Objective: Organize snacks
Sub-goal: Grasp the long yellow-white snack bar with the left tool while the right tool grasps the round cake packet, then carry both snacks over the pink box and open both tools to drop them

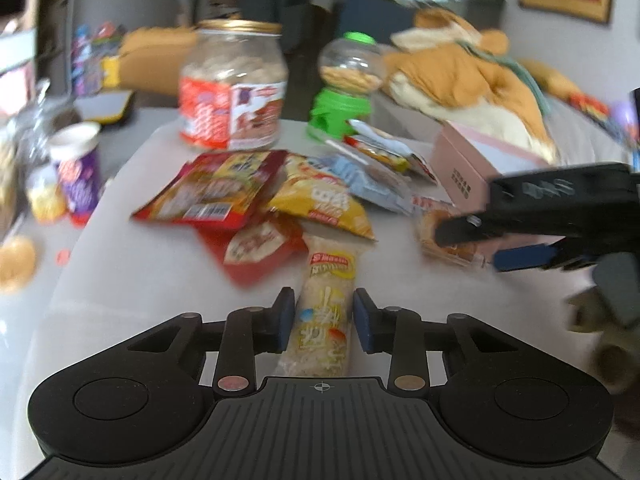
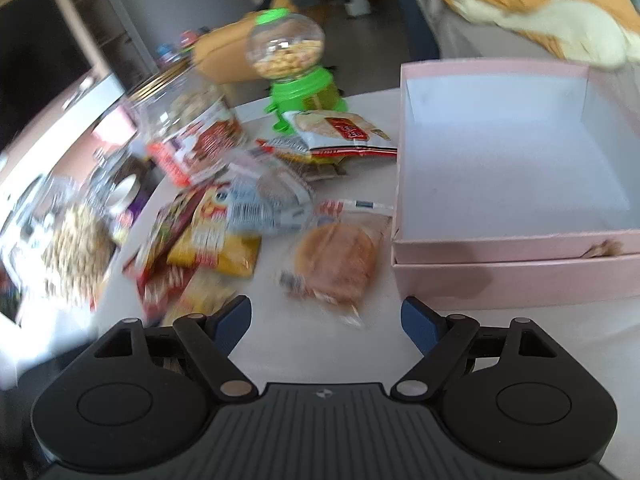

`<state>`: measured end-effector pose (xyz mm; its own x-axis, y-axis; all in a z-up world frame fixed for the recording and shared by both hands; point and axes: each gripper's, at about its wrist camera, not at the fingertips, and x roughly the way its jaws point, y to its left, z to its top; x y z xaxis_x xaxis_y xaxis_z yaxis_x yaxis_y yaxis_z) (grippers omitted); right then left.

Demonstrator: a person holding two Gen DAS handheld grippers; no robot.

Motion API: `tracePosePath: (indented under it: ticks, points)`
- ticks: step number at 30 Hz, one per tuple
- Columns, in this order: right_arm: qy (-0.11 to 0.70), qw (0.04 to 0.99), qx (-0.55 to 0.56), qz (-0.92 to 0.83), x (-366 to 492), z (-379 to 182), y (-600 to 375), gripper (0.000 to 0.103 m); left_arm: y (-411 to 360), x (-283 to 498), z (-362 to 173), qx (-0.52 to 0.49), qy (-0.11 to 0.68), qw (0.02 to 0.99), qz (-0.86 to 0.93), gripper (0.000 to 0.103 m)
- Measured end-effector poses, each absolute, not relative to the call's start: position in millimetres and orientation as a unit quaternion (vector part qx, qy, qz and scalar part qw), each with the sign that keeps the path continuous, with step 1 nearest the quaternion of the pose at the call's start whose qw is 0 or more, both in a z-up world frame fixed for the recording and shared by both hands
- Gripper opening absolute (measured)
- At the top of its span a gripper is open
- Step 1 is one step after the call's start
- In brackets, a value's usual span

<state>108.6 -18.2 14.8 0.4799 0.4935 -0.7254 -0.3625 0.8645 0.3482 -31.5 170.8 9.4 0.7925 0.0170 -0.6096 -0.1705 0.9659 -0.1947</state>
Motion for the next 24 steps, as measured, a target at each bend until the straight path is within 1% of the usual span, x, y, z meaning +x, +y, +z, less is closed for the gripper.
tracePosePath:
  ticks: [3,4,5,6,7,8,10,15,19,24]
  points:
    - [0.45,0.862,0.097,0.211,119.9,7.5,-1.4,0.084,168.9,-40.7,8.6,-0.135,0.309,0.94,0.053,0.037]
    - [0.444,0.868,0.088,0.203,121.3,5.1,5.7,0.083,167.6,-42.6,8.8,-0.134,0.309,0.94,0.052,0.036]
    - [0.433,0.878,0.065,0.196,121.0,3.9,13.2,0.08,166.6,-44.0,9.5,-0.137,0.309,0.94,0.049,0.036]
    - [0.426,0.884,0.032,0.19,119.5,2.9,20.7,0.069,166.5,-45.3,9.7,-0.14,0.309,0.94,0.044,0.034]
    - [0.419,0.888,0.003,0.188,116.5,3.1,25.4,0.061,166.5,-45.9,9.7,-0.145,0.309,0.939,0.038,0.034]
    - [0.414,0.889,-0.024,0.194,111.8,3.4,27.0,0.06,167.0,-46.5,9.3,-0.15,0.308,0.939,0.031,0.034]
    - [0.415,0.881,-0.047,0.223,103.8,6.0,20.7,0.054,164.4,-46.7,8.5,-0.155,0.309,0.938,0.018,0.034]
    - [0.43,0.854,-0.065,0.287,76.0,19.8,-25.0,0.053,136.1,-44.9,11.6,-0.127,0.315,0.94,-0.015,0.033]
    - [0.408,0.863,-0.097,0.283,52.3,26.5,-65.3,0.053,107.0,-39.0,12.2,-0.099,0.337,0.935,-0.052,0.034]
    - [0.412,0.864,-0.097,0.272,39.5,20.8,-109.3,0.053,71.6,-29.5,11.4,-0.07,0.354,0.929,-0.081,0.034]
